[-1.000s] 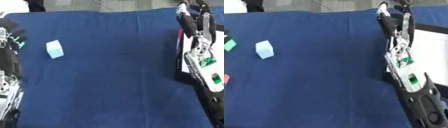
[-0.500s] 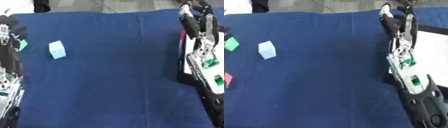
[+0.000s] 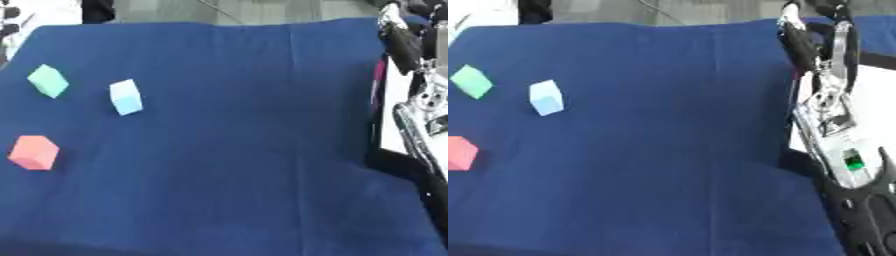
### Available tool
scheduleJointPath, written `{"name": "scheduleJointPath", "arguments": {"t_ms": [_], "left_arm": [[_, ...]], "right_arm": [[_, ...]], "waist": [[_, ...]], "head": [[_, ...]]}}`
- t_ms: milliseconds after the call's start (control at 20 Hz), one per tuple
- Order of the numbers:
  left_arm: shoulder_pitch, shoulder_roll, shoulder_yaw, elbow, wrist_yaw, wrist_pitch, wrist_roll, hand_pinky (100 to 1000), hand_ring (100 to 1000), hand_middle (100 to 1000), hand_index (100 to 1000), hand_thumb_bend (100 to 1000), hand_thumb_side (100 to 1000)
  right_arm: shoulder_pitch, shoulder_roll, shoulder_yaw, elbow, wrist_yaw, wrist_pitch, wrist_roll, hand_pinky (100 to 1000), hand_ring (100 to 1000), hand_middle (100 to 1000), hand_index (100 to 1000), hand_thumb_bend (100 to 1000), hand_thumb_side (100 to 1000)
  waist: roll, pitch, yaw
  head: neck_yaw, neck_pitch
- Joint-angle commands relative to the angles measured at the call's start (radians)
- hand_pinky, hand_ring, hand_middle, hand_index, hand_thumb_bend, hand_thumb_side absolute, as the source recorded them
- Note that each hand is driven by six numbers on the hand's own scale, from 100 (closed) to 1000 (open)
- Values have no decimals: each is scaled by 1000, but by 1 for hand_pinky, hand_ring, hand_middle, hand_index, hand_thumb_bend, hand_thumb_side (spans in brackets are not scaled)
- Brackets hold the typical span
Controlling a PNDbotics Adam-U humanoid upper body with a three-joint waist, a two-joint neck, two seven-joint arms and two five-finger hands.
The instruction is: Pick up the objects with one hand, pass them to the other hand, and then place them into the box on the other side of the table.
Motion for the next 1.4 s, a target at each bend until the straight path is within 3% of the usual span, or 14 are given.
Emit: {"name": "scheduleJointPath", "arguments": {"t_ms": [50,350,850,1100,1400], "left_arm": [[-47,110,-13,71,-42,42,-123,863,847,815,891,241,764],[-167,162,-34,276,-227,87,-396,877,873,836,908,301,746],[-340,108,-9,601,-546,99,-640,942,933,857,900,545,564],[-364,97,22,692,-660,126,-671,947,941,862,907,658,519],[-361,88,50,756,-778,236,-622,945,942,854,893,653,484]], "right_arm": [[-30,-32,6,-8,12,18,10,674,823,849,938,100,503],[-58,-53,22,2,14,51,34,677,824,849,937,100,495],[-94,-67,51,18,-4,88,55,680,824,849,936,100,503],[-110,-68,66,24,-10,99,64,680,822,845,935,100,509],[-120,-65,80,30,-17,105,72,680,820,844,935,100,517]], "waist": [[2,-28,-3],[-5,-21,-21],[-10,7,-67],[-6,22,-92],[0,32,-113]], "head": [[13,6],[46,0],[99,-38],[119,-48],[144,-51]]}}
